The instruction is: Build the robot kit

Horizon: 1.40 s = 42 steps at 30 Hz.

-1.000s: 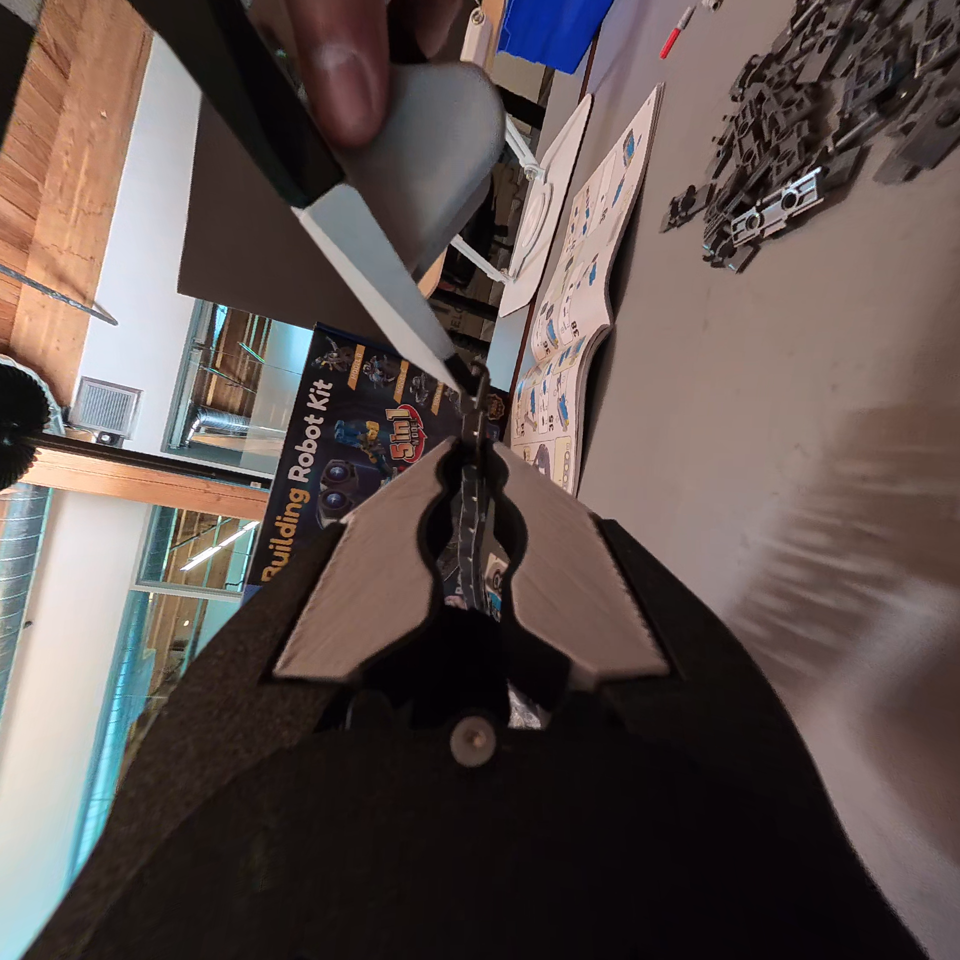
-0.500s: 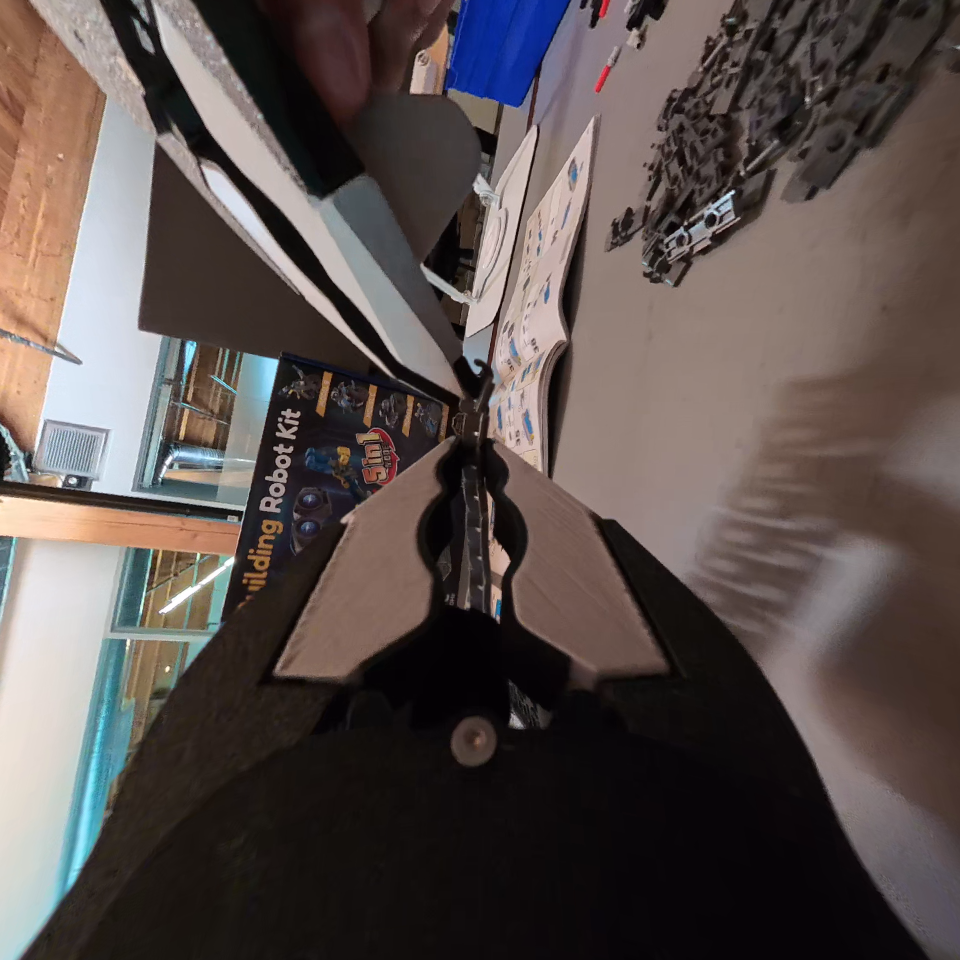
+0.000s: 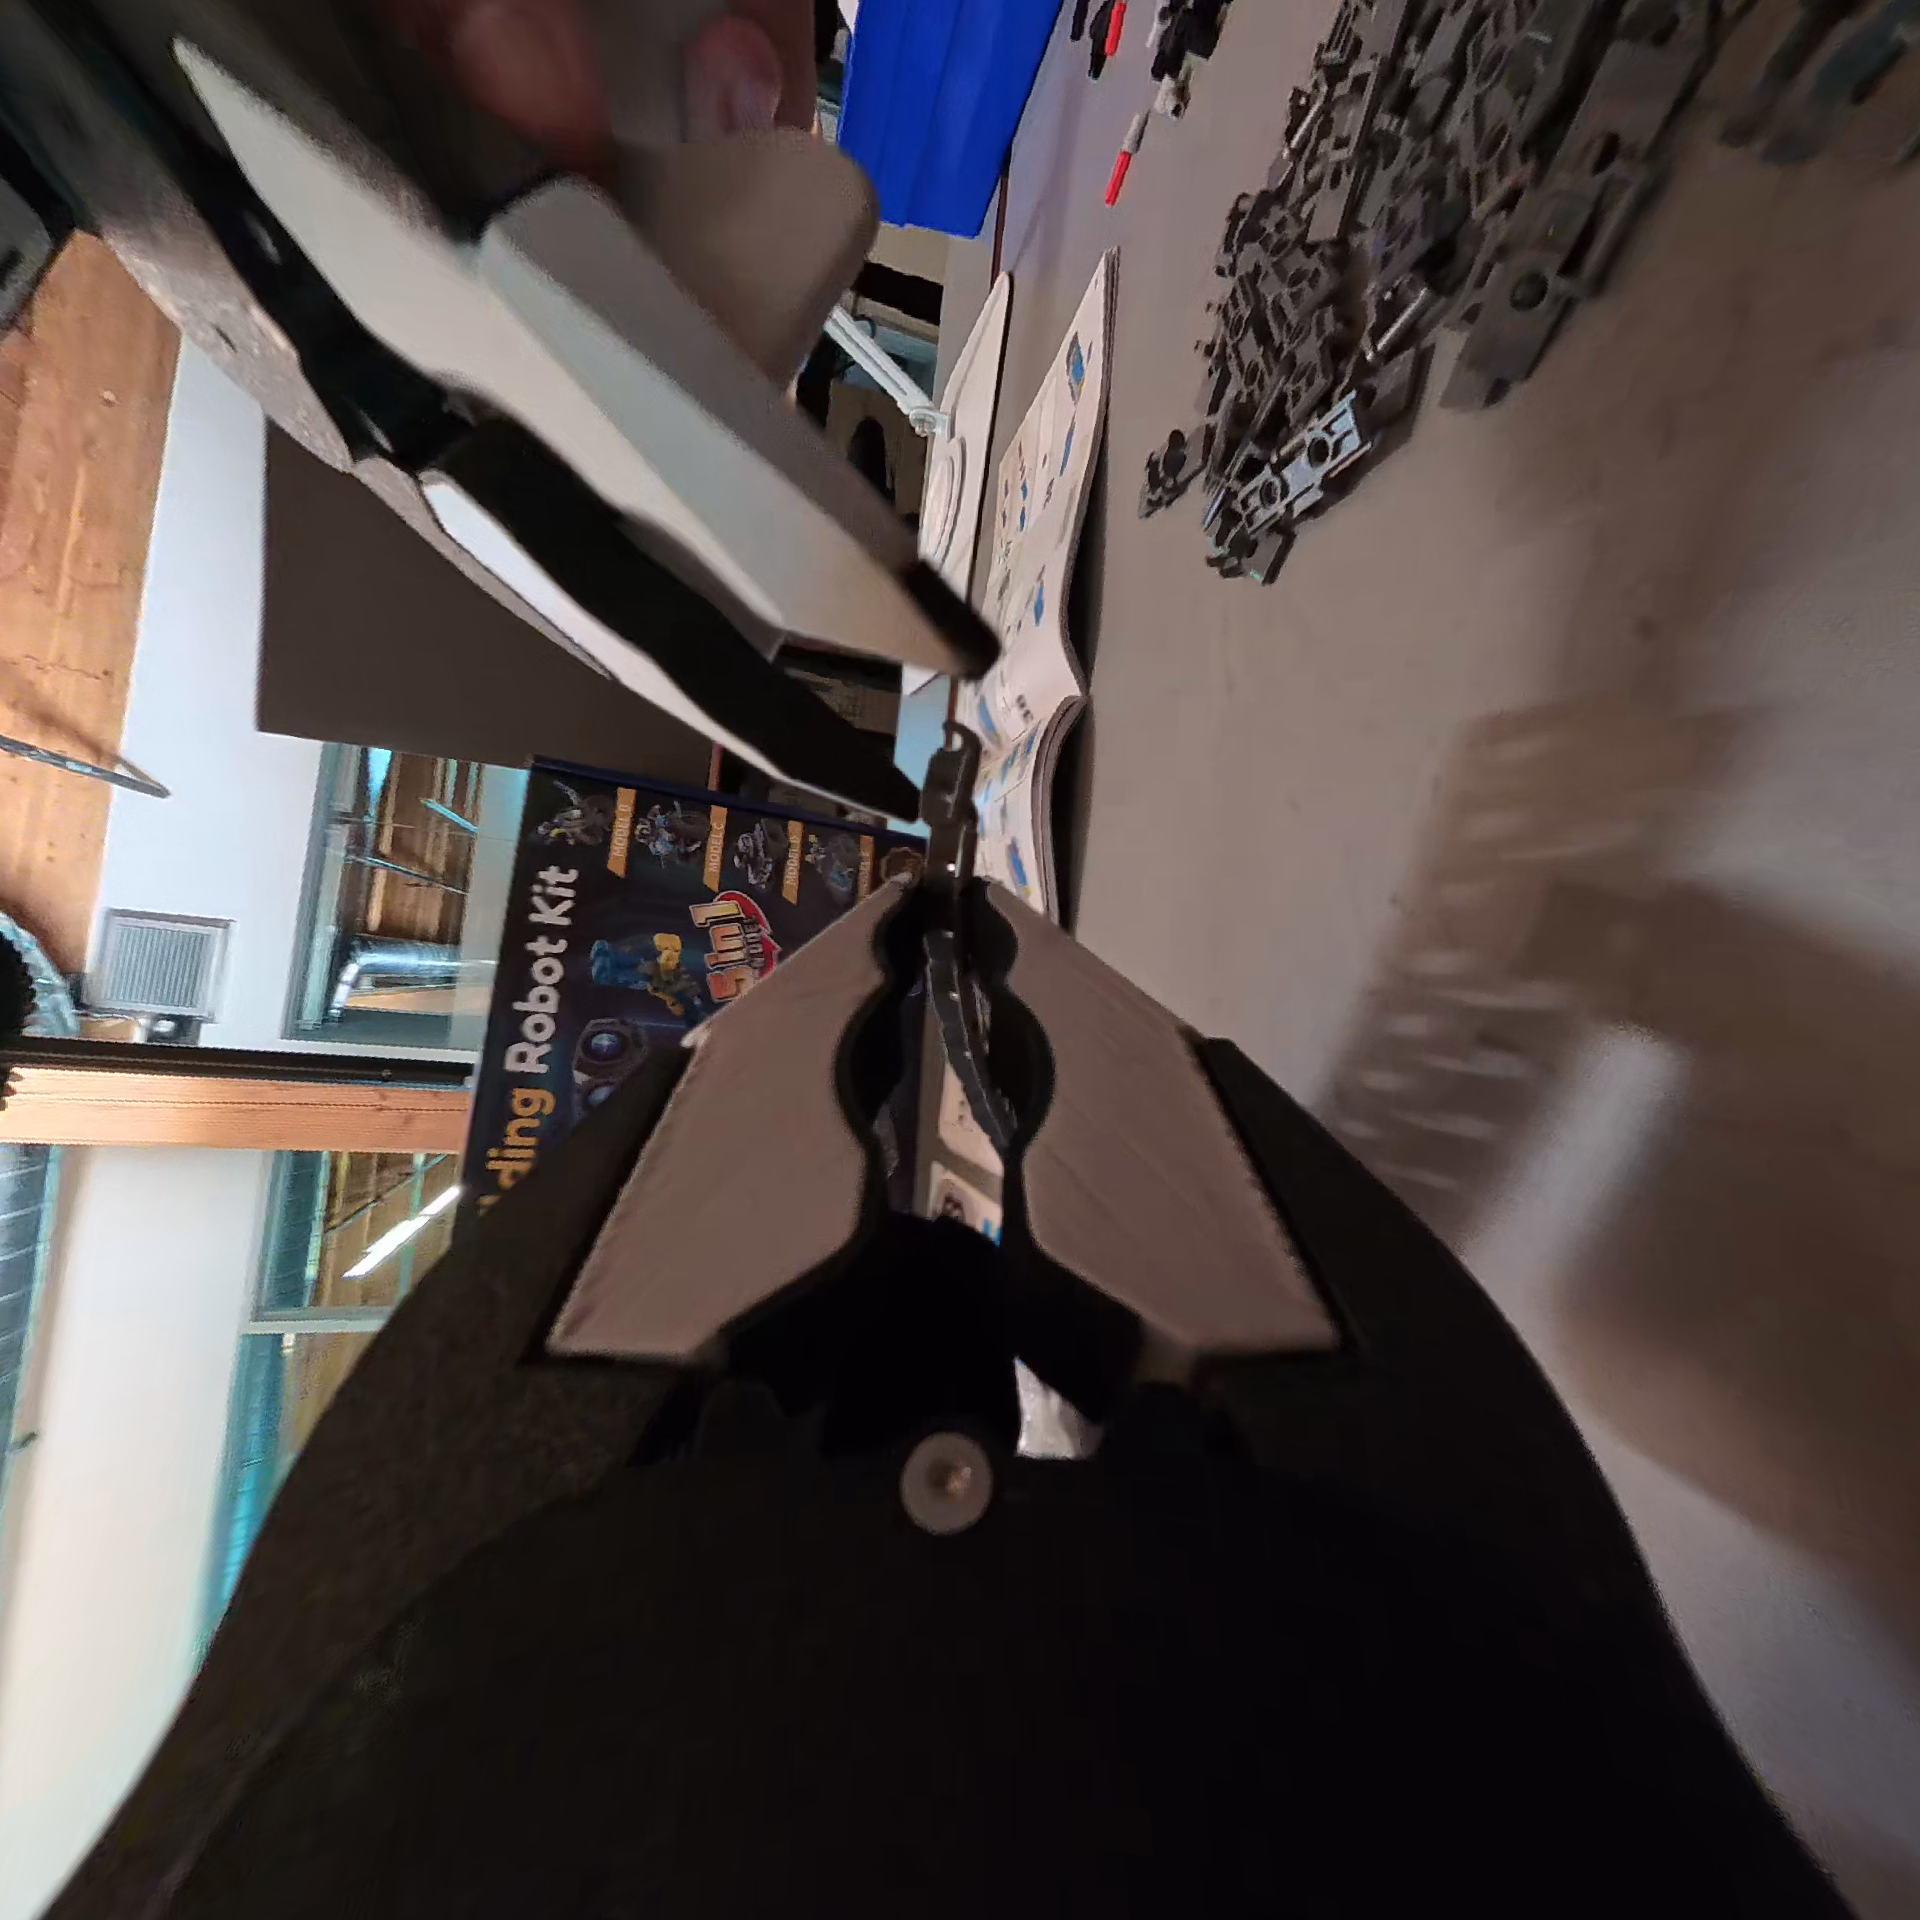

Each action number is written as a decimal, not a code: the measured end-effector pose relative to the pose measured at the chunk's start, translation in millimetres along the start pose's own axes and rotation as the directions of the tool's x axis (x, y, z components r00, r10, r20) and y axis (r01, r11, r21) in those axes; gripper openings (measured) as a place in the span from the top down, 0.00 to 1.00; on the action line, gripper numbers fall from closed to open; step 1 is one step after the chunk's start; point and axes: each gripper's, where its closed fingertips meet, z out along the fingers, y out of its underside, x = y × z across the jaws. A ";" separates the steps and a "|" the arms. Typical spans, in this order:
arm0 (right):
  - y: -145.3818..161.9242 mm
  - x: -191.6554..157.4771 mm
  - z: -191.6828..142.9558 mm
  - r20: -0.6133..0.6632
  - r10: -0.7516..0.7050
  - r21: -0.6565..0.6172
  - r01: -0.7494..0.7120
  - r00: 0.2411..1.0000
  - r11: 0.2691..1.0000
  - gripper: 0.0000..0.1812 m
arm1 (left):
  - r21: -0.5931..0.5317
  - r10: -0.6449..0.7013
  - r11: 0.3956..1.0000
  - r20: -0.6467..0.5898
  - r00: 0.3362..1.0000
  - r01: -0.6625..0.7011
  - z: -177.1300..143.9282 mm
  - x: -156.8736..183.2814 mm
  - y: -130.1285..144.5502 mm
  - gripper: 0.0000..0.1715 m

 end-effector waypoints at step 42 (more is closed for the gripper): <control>10.7 19.0 17.0 -0.402 -0.165 0.007 0.184 0.901 0.983 0.96 | -0.265 -0.851 0.334 -0.498 0.168 0.905 3.9 18.1 -10.4 0.96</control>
